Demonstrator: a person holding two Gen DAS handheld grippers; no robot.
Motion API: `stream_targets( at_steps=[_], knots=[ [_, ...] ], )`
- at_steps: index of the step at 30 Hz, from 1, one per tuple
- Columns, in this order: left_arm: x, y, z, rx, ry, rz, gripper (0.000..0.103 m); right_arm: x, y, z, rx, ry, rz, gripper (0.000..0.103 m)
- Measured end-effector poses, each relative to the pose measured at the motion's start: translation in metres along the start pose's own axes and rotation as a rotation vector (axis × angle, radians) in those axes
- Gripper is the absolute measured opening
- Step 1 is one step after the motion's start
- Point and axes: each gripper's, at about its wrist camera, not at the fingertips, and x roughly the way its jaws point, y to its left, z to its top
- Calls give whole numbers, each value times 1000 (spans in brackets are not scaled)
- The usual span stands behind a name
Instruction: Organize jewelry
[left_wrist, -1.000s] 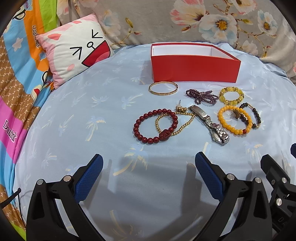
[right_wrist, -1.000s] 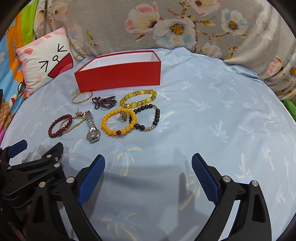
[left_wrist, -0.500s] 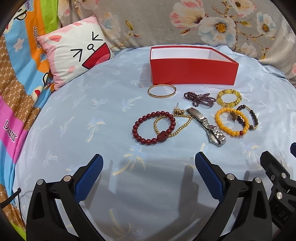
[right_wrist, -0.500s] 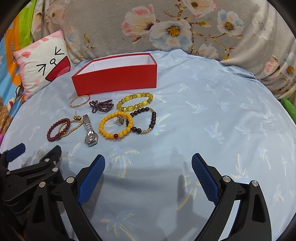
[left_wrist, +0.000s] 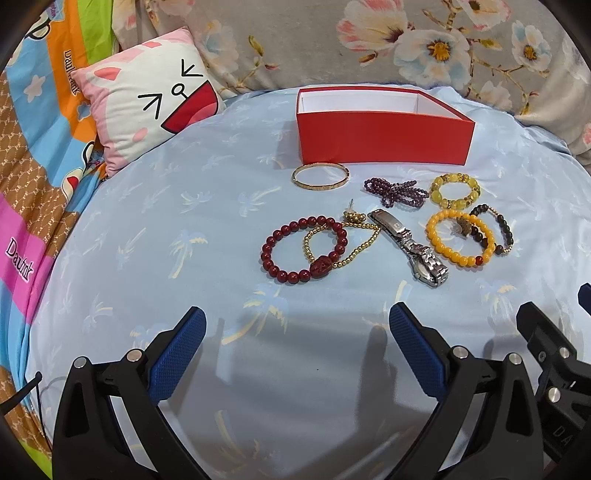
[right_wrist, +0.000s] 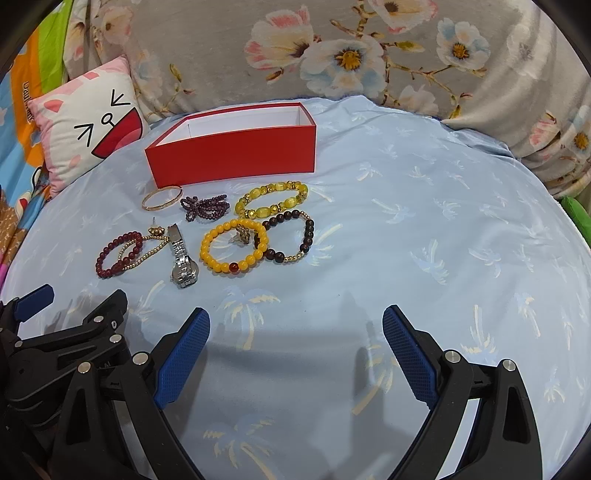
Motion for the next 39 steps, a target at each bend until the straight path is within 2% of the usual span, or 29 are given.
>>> stream_targets(
  at_steps=[28, 39],
  knots=[
    [1, 1, 0, -2, 3, -3, 95, 0, 1, -1, -2, 0, 2, 91],
    [5, 16, 15, -47, 25, -15, 95, -3, -6, 13, 11, -2, 4, 91]
  ],
)
